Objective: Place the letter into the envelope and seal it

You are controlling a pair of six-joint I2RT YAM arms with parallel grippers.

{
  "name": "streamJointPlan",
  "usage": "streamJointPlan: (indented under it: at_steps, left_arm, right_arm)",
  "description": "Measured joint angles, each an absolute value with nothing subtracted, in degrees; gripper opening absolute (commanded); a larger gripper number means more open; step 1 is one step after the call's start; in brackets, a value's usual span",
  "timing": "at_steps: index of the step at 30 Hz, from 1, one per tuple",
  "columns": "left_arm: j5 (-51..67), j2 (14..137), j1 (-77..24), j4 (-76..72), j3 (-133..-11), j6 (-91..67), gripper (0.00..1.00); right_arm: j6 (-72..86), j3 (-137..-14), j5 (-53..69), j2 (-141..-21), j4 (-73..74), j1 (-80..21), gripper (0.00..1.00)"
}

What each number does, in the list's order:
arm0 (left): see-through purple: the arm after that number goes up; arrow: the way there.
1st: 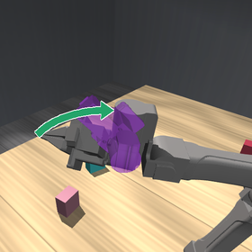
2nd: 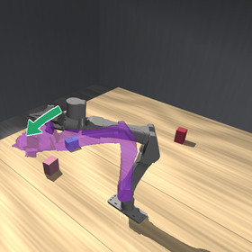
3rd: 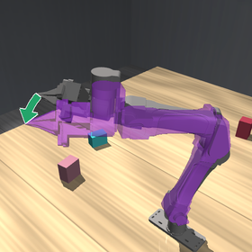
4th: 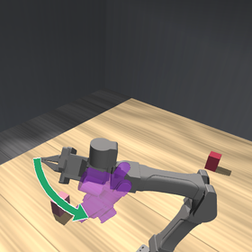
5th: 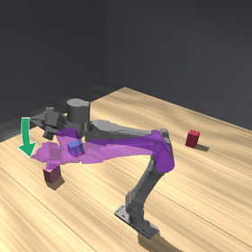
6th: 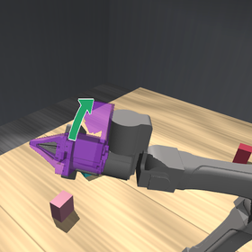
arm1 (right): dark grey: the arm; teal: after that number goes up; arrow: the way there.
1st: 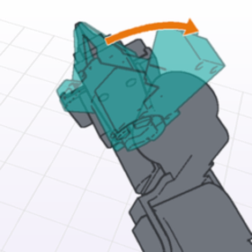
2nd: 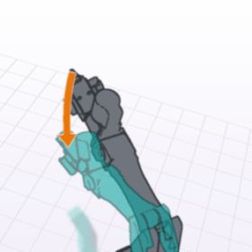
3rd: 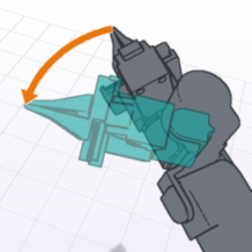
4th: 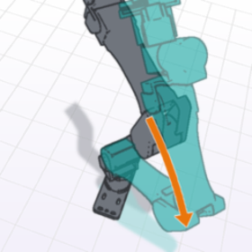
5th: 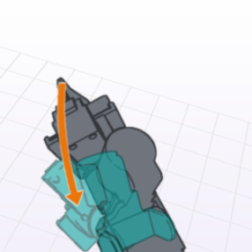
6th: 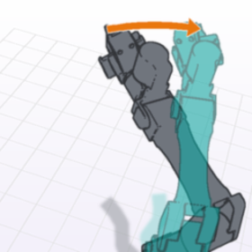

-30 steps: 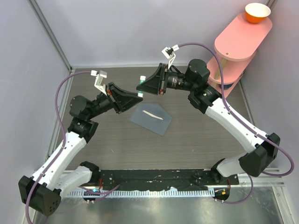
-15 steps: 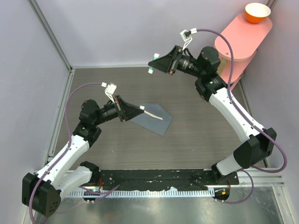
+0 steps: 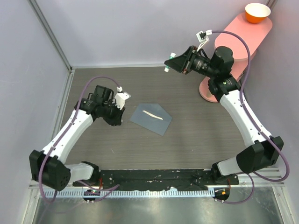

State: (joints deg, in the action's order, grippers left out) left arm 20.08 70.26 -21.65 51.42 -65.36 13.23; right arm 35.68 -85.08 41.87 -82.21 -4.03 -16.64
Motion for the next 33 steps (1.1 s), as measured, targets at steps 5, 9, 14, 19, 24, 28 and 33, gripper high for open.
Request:
streamJointPlan:
  at_steps: [5, 9, 14, 19, 24, 28, 33]
  left_arm:
    - [12.38, 76.03, -14.37, 54.48, -63.51, 18.74, 0.06]
    - [10.9, 81.1, -9.52, 51.7, -63.61, 18.65, 0.07]
    - [10.44, 89.6, -5.93, 46.59, -64.16, 17.69, 0.09]
    - [10.2, 95.39, -3.88, 42.63, -65.14, 16.47, 0.17]
    - [10.02, 97.84, -3.25, 39.0, -65.73, 16.45, 0.24]
    - [10.0, 99.81, -3.22, 37.28, -65.78, 16.47, 0.26]
    - [9.87, 101.75, -3.18, 36.14, -65.73, 16.45, 0.39]
  right_arm:
    - [33.21, -82.24, 42.15, -79.31, -1.63, -16.82, 0.01]
    - [31.24, -81.84, 42.63, -78.59, 0.95, -16.82, 0.01]
    - [28.99, -81.28, 43.31, -78.24, 4.14, -16.82, 0.01]
    - [28.67, -80.62, 44.53, -78.24, 5.82, -16.82, 0.01]
    - [28.6, -80.6, 45.5, -78.24, 5.91, -16.82, 0.01]
    - [28.62, -80.6, 46.09, -78.24, 5.93, -16.82, 0.01]
    - [28.6, -80.6, 46.41, -78.24, 5.93, -16.82, 0.01]
